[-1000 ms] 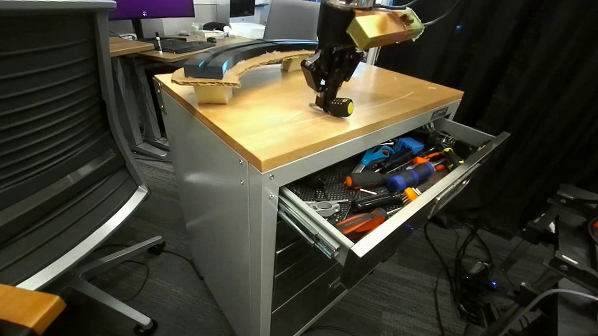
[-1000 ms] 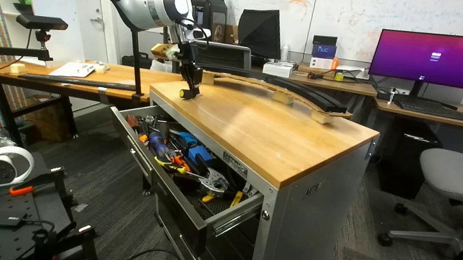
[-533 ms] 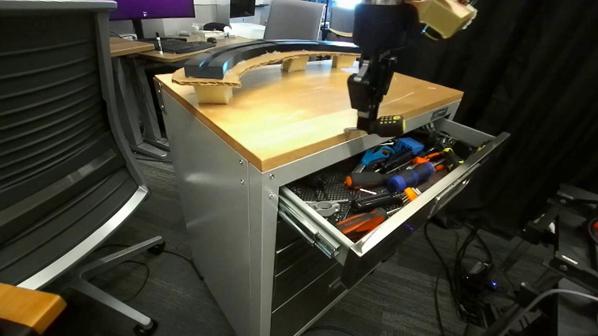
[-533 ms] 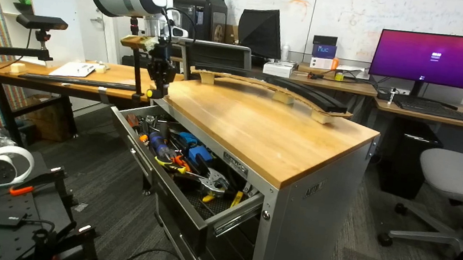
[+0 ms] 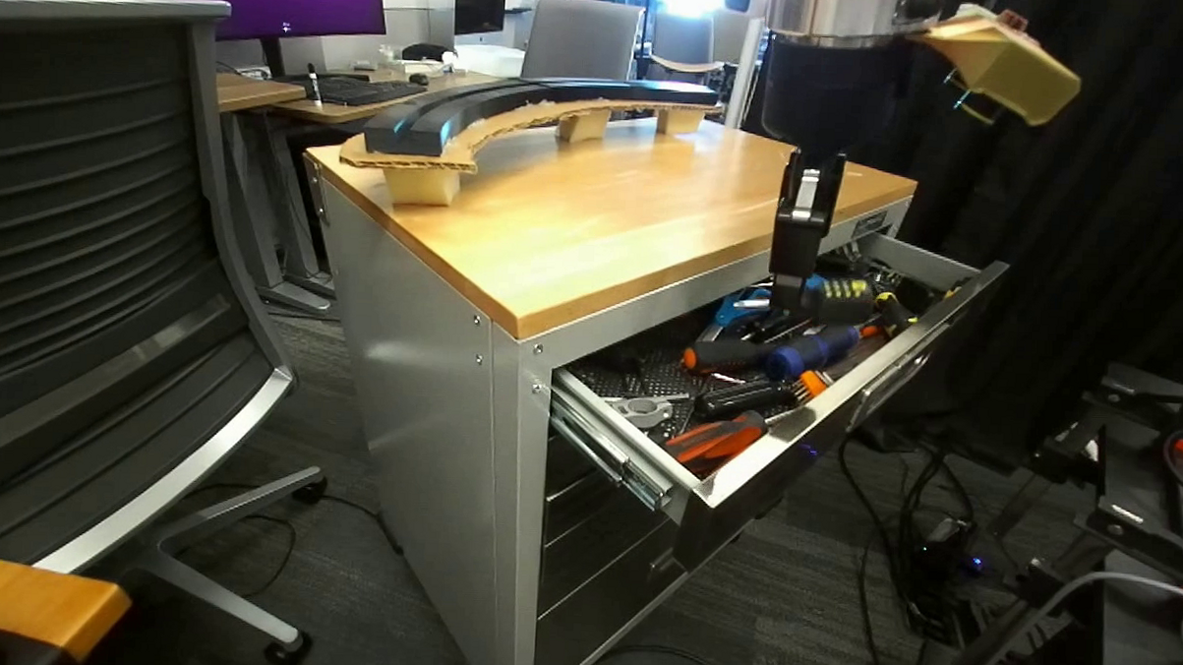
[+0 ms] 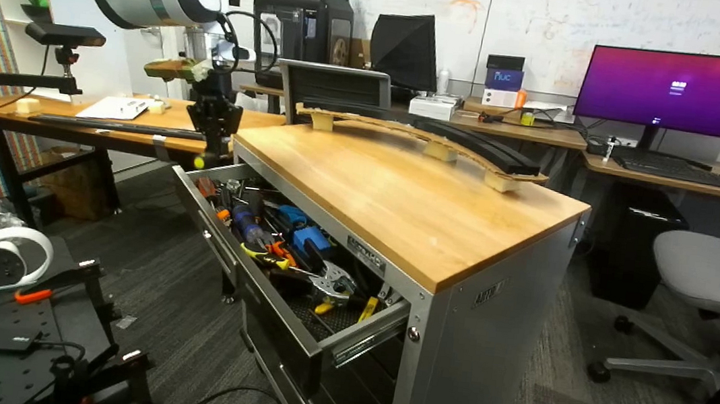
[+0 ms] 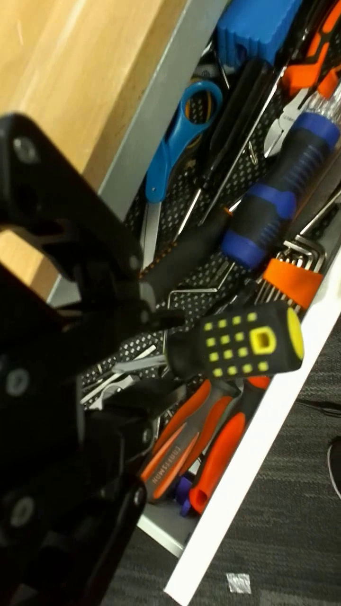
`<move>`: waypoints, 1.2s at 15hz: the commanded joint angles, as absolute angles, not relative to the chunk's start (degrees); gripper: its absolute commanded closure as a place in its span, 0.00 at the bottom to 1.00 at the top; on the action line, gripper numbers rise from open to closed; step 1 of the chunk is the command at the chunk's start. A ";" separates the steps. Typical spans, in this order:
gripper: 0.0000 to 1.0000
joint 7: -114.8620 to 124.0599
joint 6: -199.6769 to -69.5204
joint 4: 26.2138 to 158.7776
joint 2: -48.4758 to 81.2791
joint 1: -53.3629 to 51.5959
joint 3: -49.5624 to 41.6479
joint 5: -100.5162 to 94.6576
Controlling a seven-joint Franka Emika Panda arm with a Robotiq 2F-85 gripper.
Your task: Put the screwdriver in the drawer and then close the drawer
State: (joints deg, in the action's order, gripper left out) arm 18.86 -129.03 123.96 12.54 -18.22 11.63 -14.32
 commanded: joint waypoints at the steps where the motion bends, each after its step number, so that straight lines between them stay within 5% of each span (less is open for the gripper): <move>1: 0.34 17.57 -132.15 125.60 12.35 -18.50 12.68 -13.32; 5: 0.04 16.78 -129.51 127.23 11.31 -17.71 12.85 -10.37; 10: 0.00 21.24 -122.73 134.86 9.84 -16.54 12.04 -4.03; 11: 0.25 22.58 -123.03 136.41 10.34 -16.46 11.90 -3.04; 13: 0.31 23.27 -124.00 138.21 11.47 -16.09 11.91 -0.02; 18: 0.71 29.62 -138.14 139.96 14.73 -19.25 11.26 -6.78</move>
State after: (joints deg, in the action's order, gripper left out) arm 25.15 -131.27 139.60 13.58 -16.84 11.78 -2.87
